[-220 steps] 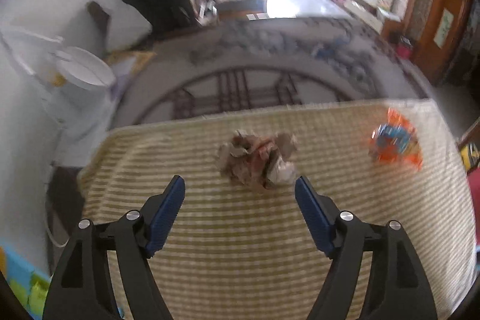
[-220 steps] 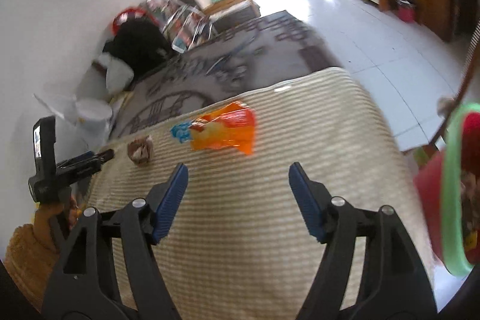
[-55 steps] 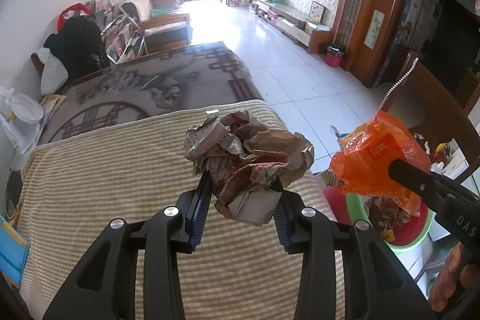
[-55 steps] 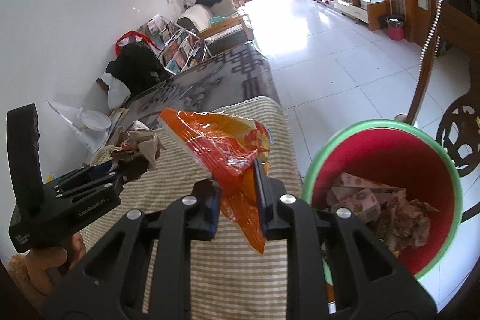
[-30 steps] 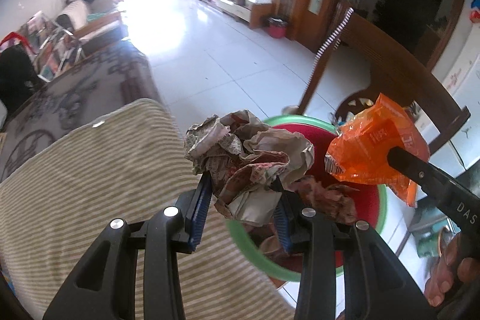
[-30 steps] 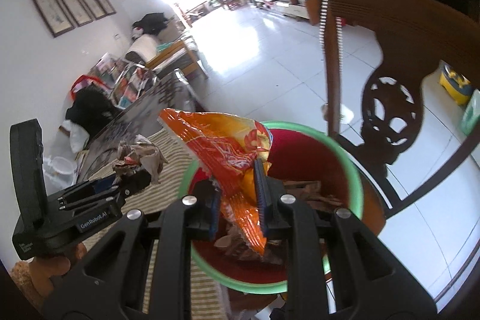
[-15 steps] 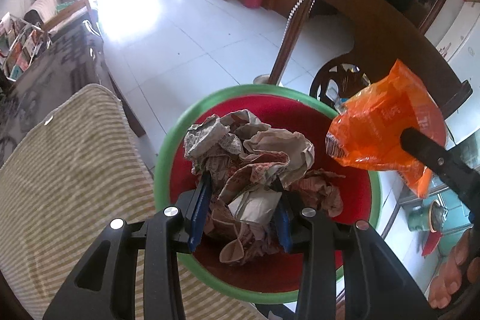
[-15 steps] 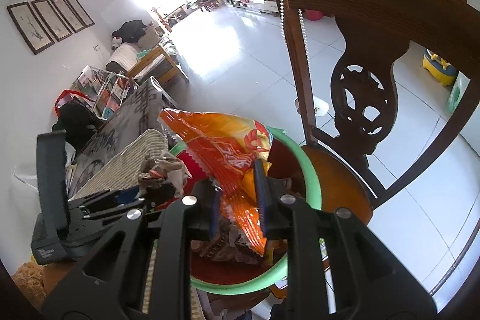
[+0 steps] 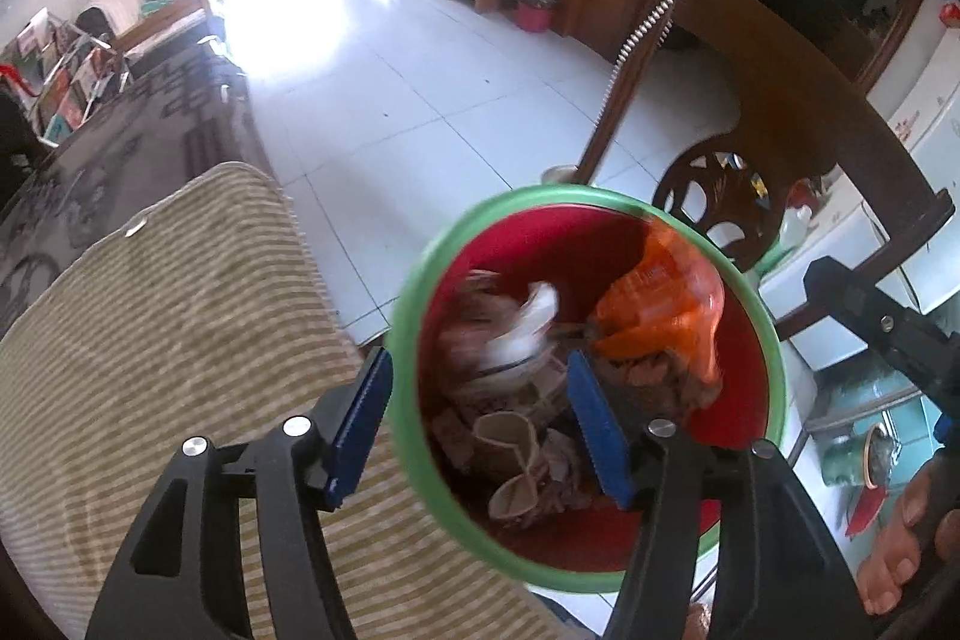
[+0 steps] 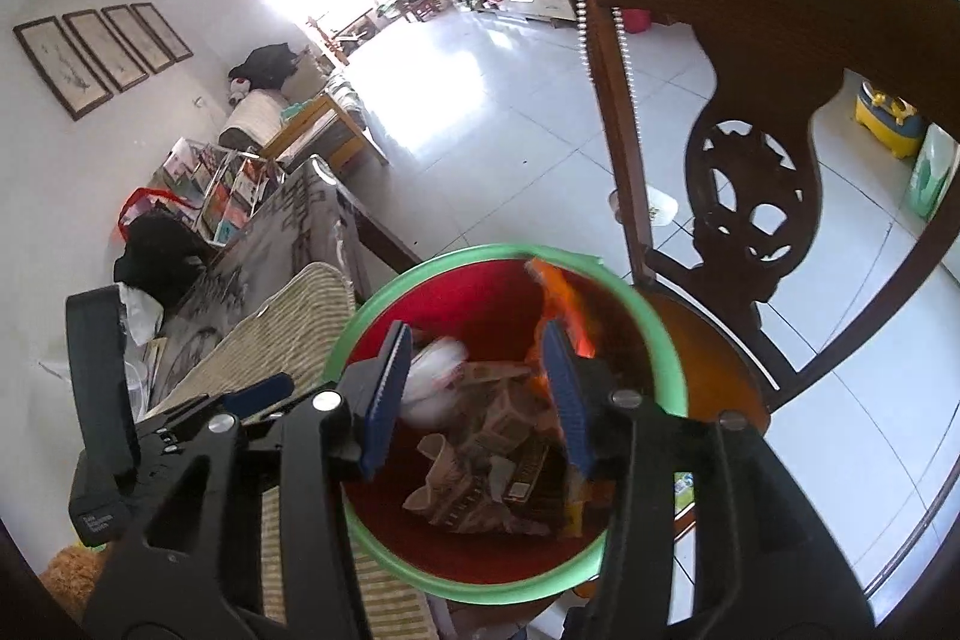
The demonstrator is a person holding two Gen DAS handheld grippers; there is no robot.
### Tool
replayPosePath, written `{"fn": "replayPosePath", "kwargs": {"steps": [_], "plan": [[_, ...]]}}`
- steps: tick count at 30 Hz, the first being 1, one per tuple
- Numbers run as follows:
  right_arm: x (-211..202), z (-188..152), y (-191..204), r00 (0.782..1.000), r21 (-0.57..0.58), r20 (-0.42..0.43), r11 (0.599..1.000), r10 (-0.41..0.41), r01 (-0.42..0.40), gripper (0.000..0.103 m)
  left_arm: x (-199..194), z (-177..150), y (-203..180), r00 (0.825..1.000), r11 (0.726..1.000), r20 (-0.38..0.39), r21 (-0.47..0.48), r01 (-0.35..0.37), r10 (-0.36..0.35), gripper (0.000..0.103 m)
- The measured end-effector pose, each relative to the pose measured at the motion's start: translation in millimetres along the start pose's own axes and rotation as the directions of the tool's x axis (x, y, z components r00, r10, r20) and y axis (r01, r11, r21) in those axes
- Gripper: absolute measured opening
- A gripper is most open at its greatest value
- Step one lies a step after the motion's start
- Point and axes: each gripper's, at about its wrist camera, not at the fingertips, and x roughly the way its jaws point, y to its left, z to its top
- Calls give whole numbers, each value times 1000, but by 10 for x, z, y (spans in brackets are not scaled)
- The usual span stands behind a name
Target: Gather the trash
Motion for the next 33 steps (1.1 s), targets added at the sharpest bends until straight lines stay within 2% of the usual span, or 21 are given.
{"fn": "replayPosePath", "kwargs": {"steps": [4, 8, 11, 14, 16, 17, 19, 20, 23, 24, 26, 28, 30, 31, 33], "plan": [[41, -51, 154, 1000, -9, -10, 1000, 16, -16, 54, -151, -52, 141, 999, 1000, 34, -16, -27, 28, 67], [112, -138, 372, 999, -24, -22, 999, 32, -32, 57, -334, -156, 364, 996, 998, 69, -34, -59, 61, 71], [94, -224, 611, 999, -52, 0, 998, 43, -43, 60, -514, -223, 591, 991, 995, 105, -56, -78, 83, 72], [-2, -299, 935, 996, -91, 62, 994, 60, -54, 66, -804, -273, 925, 974, 990, 186, -81, -119, 133, 73], [-101, -333, 1228, 989, -133, 123, 989, 78, -62, 73, -1002, -258, 1148, 955, 983, 236, -82, -166, 181, 74], [-142, -337, 1340, 985, -151, 149, 986, 87, -64, 78, -1133, -248, 1276, 939, 977, 270, -79, -200, 214, 76], [-267, -368, 1674, 966, -201, 231, 977, 115, -68, 90, -1413, -238, 1511, 904, 966, 342, -75, -247, 258, 80], [-337, -397, 1865, 951, -226, 281, 972, 130, -66, 99, -1547, -230, 1616, 886, 962, 374, -75, -264, 273, 84], [-477, -513, 2371, 904, -257, 410, 966, 122, -14, 99, -1945, -195, 1931, 837, 952, 459, -73, -299, 298, 92], [-476, -537, 2516, 896, -261, 429, 965, 112, 4, 99, -2076, -184, 2054, 824, 951, 481, -78, -300, 300, 93], [-420, -564, 2742, 902, -261, 418, 965, 112, 1, 99, -2273, -173, 2256, 815, 954, 500, -91, -286, 292, 95], [-369, -626, 2915, 904, -244, 413, 970, 112, -9, 99, -2428, -220, 2431, 815, 959, 507, -108, -263, 281, 95], [-400, -774, 3032, 874, -203, 480, 979, 77, 25, 99, -2509, -325, 2565, 808, 958, 514, -135, -254, 287, 95], [-426, -896, 3100, 844, -174, 535, 983, 42, 62, 99, -2521, -374, 2601, 809, 958, 514, -143, -249, 287, 95], [-400, -1023, 3208, 826, -158, 563, 980, -14, 125, 99, -2524, -475, 2662, 814, 956, 502, -155, -247, 292, 95]]}}
